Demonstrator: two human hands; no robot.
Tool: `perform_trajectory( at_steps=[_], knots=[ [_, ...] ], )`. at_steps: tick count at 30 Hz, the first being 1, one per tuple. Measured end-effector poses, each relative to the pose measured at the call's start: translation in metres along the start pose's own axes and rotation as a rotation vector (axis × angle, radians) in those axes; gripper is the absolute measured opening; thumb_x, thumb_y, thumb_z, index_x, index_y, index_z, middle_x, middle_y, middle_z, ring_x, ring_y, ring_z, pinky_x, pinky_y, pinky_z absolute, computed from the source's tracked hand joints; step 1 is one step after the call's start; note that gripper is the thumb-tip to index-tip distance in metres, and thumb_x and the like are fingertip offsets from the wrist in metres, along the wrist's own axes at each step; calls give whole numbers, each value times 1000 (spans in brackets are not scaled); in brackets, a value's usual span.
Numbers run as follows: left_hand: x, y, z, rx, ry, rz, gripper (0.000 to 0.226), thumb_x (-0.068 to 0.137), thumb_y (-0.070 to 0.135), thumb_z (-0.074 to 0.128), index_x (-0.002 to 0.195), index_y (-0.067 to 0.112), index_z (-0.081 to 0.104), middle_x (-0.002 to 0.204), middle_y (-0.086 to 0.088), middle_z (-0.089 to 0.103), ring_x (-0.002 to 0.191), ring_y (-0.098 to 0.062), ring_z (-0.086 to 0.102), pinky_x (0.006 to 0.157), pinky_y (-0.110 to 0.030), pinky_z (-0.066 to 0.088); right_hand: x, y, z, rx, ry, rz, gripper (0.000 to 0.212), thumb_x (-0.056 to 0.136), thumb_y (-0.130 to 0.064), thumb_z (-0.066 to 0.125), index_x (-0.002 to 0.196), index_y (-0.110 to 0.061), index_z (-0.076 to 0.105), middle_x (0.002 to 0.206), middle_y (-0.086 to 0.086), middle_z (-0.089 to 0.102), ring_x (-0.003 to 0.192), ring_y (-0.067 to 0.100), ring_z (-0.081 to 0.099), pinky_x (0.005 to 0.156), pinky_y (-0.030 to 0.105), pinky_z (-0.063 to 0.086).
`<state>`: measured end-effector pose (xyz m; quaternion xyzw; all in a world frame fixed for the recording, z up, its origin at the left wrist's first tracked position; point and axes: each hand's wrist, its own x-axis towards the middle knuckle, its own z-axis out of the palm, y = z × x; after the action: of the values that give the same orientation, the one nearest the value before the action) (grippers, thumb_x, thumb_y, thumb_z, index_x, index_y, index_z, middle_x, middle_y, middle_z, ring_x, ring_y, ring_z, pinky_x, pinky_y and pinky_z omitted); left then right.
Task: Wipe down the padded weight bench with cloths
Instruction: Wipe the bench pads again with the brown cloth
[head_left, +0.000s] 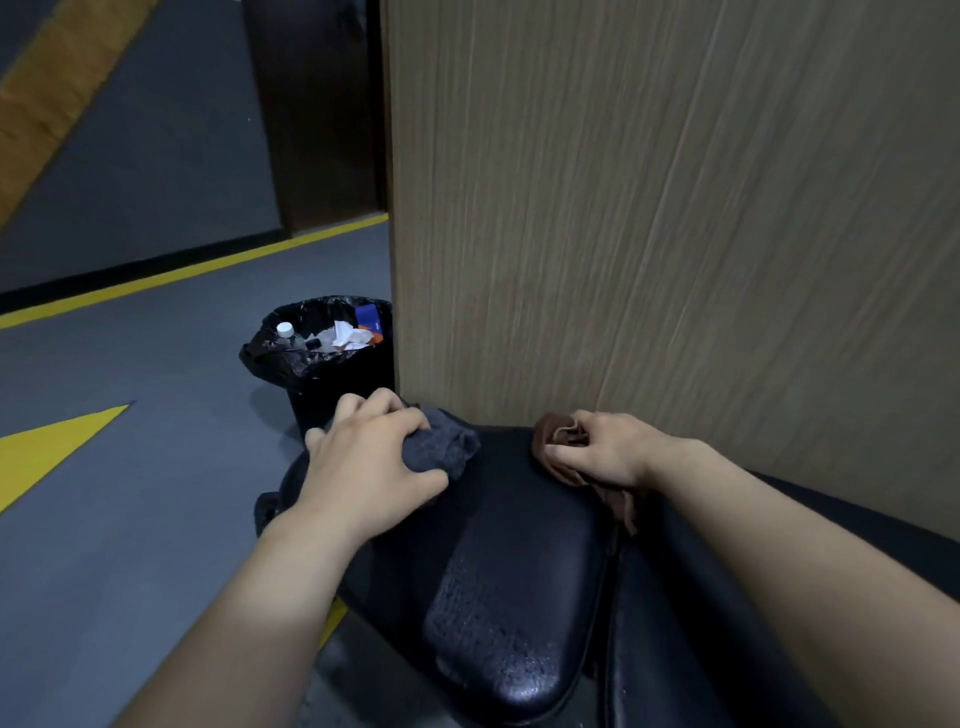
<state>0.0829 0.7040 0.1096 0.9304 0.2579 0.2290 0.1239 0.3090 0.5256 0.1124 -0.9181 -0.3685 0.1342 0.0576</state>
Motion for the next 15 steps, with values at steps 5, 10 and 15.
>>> perform_trajectory(
  at_steps=[5, 10, 15],
  knots=[
    [3, 25, 10, 16, -45, 29, 44, 69, 56, 68, 109, 39, 63, 106, 17, 44, 106, -13, 33, 81, -40, 35, -47, 12, 4, -133, 76, -102, 75, 85, -69, 50, 143, -22, 43, 129, 7, 52, 123, 29, 51, 106, 34, 38],
    [4, 46, 21, 30, -62, 33, 45, 77, 55, 66, 118, 38, 59, 114, 12, 42, 112, -18, 33, 79, -39, 27, -105, 4, 12, -111, 86, -224, 94, 72, -78, 44, 149, -23, 39, 147, 1, 35, 132, 24, 42, 113, 32, 31],
    [0, 63, 27, 38, -106, 26, 54, 83, 60, 62, 129, 35, 47, 137, 0, 34, 126, -26, 29, 93, -51, 34, -156, -9, 26, -81, 125, -264, 97, 70, -77, 50, 151, -26, 35, 152, -2, 29, 137, 19, 34, 118, 30, 24]
  ],
)
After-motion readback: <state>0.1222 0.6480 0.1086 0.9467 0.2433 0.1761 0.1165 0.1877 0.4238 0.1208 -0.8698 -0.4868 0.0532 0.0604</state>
